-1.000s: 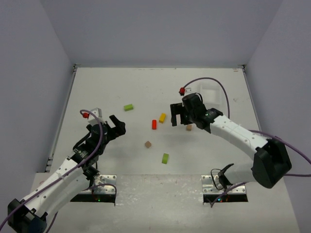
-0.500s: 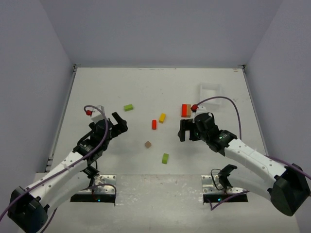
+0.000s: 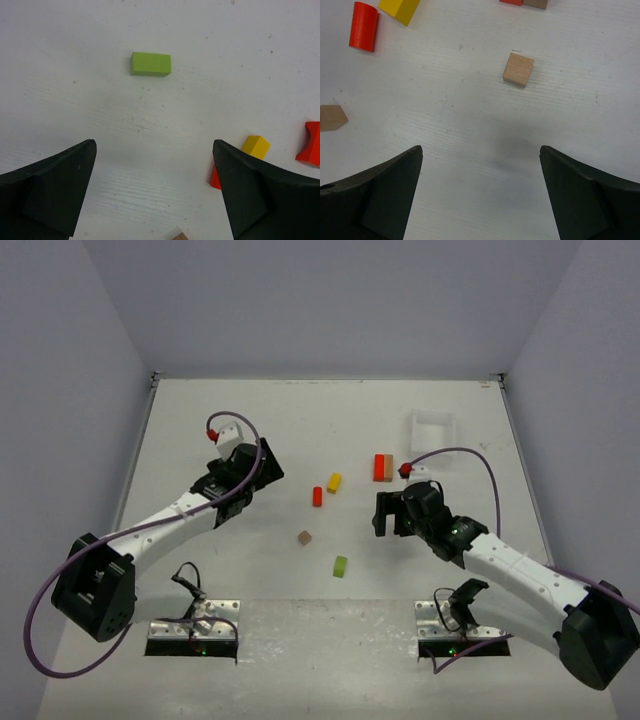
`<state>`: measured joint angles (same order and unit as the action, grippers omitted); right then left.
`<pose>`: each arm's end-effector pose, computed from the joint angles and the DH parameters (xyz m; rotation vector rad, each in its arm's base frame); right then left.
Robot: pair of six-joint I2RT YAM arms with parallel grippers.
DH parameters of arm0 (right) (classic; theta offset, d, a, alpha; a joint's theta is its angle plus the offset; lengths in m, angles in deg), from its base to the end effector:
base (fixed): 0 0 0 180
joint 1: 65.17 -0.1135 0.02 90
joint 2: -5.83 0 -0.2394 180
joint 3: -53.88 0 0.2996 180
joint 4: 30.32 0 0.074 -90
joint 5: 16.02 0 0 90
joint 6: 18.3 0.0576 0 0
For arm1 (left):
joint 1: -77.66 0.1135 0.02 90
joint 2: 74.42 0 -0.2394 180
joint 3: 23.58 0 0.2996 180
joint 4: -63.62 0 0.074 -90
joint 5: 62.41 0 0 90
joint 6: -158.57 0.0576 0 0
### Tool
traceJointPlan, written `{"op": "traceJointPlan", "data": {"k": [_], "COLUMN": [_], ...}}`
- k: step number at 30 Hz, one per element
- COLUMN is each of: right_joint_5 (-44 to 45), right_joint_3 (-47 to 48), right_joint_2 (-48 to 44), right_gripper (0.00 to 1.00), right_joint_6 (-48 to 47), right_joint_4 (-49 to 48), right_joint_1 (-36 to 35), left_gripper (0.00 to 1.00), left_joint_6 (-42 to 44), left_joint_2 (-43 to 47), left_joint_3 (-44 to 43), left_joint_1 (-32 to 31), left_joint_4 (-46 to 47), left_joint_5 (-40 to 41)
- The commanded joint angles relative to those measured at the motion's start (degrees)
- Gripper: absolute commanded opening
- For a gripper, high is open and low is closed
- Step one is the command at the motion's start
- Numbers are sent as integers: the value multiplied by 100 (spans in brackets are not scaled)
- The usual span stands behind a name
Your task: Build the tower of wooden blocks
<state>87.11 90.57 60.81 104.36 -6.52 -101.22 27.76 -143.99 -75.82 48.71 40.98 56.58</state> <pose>0.2208 0.1446 0.1283 0.0496 2.3078 0.3590 0.2916 -0.1294 0.1687 -0.4810 2.1159 -0.1180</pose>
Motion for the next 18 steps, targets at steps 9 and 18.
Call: {"op": "traceJointPlan", "data": {"k": [9,18], "right_joint_5": [549,664], "right_joint_3": [1,23], "right_joint_2": [-127,19], "right_gripper": [99,99], "right_joint_6": [223,232], "right_joint_4": [5,37], "right_joint_1": [10,6], "left_gripper": [100,99], "left_joint_6": [170,235], "left_joint_2": [-2142,-3351], "left_joint_3": [-1582,-2368], "left_joint_1": [280,717], "left_joint_4": [180,93], "left_joint_5": [273,-179]}}
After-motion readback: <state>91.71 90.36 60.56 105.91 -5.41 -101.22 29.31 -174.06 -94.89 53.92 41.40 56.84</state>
